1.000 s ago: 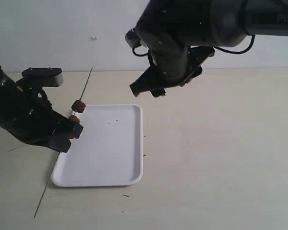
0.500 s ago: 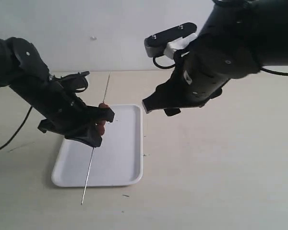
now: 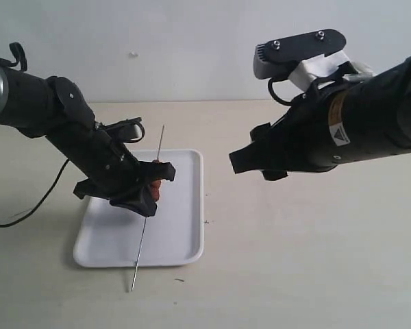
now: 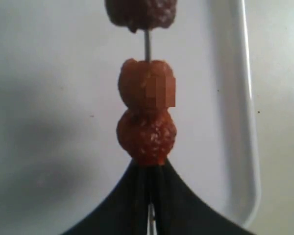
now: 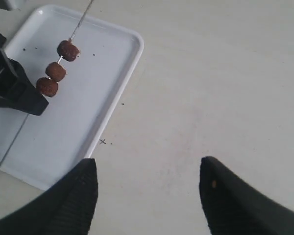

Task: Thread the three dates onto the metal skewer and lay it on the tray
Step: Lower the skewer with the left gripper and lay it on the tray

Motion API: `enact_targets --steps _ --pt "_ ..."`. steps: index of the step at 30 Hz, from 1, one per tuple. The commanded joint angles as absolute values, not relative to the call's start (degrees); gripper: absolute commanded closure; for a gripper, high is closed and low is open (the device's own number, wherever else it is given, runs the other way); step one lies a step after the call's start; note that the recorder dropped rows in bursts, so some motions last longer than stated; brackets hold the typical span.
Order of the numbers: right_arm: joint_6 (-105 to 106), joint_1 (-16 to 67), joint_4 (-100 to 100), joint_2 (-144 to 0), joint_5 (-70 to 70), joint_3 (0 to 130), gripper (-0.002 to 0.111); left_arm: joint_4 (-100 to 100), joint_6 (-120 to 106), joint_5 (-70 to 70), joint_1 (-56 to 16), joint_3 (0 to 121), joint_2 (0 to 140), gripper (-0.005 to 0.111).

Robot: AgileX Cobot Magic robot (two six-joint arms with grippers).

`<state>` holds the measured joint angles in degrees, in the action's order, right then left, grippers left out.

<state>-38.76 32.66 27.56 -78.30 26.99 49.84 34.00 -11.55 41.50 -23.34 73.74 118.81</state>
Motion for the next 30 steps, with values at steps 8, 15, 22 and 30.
enact_targets --steps 8,15,22,30 --pt "-39.01 32.59 26.5 -77.15 25.06 49.55 0.049 34.45 -11.55 40.78 -23.36 74.23 118.64 0.107" --pt "-38.64 32.59 26.49 -77.15 24.0 49.55 0.049 34.45 -11.55 40.78 -23.36 74.26 118.64 0.076" --pt "-38.64 32.59 26.49 -77.15 24.0 49.55 0.049 34.57 -11.55 41.38 -23.36 74.26 118.64 0.07" --pt "-38.64 32.59 26.49 -77.15 23.77 49.55 0.049 33.17 -11.33 46.14 -23.24 74.26 118.64 0.07"
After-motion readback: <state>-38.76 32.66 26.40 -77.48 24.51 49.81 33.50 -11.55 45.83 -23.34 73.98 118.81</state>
